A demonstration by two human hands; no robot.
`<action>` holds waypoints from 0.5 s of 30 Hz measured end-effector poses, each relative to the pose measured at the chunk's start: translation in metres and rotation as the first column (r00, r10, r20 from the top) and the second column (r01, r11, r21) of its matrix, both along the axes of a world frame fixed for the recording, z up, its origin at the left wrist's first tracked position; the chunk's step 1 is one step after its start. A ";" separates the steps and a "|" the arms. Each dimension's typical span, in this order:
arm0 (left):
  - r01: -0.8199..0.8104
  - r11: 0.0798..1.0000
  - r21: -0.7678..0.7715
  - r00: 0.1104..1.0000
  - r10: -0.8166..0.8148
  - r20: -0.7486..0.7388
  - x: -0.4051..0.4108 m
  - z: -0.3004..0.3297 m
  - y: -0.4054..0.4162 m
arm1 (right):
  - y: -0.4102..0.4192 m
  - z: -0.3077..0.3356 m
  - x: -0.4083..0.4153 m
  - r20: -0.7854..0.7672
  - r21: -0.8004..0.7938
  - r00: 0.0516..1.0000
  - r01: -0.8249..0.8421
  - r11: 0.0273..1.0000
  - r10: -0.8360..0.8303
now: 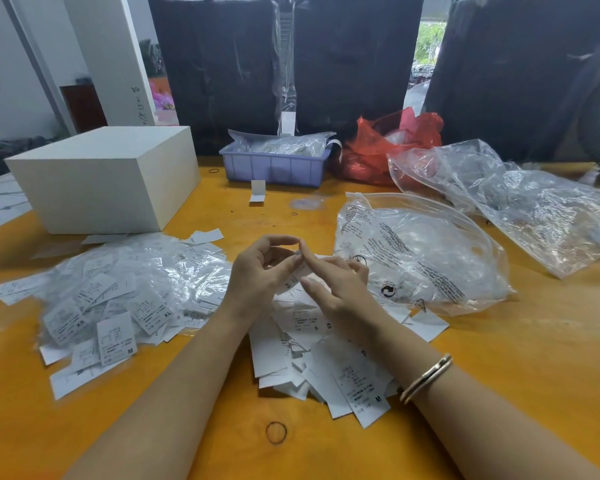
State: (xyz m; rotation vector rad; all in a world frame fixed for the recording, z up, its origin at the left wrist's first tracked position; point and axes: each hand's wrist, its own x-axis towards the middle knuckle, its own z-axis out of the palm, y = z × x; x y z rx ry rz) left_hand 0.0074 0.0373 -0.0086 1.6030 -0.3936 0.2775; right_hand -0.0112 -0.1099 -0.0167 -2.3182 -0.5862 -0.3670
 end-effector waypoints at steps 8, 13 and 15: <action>-0.289 0.947 0.142 0.957 0.288 0.026 0.010 0.001 0.016 | -0.039 0.016 0.015 0.324 0.248 0.897 0.225 0.942 -0.300; -0.531 0.621 0.577 0.815 0.561 0.146 0.016 -0.005 0.036 | -0.095 0.009 0.032 0.226 0.113 0.694 0.679 0.726 -0.684; -0.542 0.523 0.658 0.782 0.601 0.168 0.016 -0.007 0.040 | -0.104 0.002 0.037 0.056 -0.154 0.692 0.719 0.678 -0.720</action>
